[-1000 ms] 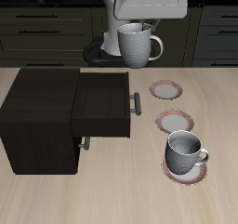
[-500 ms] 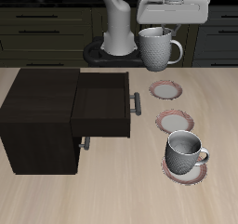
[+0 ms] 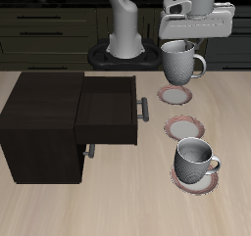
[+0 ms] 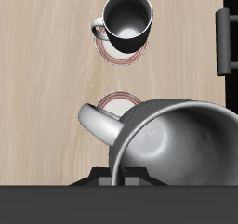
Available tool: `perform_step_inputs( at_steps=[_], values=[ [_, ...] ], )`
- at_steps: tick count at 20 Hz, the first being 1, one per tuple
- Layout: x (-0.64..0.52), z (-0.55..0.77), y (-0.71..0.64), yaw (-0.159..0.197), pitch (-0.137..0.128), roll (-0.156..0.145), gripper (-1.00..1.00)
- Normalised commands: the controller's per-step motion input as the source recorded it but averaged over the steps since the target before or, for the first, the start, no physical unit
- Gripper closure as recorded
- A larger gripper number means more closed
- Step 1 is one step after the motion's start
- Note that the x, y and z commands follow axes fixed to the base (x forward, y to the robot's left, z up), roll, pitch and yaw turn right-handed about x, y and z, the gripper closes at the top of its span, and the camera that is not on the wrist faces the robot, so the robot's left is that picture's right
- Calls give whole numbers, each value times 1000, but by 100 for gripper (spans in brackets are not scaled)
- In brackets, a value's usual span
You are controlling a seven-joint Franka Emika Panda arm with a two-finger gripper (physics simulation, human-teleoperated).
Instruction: Place the porcelain mug that is in the drawer onto the middle plate relative to the robot
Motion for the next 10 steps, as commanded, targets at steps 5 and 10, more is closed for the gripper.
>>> perform_step_inputs(
  at_steps=[5, 10],
  values=[
    [123, -386, -26, -6, 36, -1, 100],
    [140, -568, 81, 2, 68, 11, 100]
  ],
)
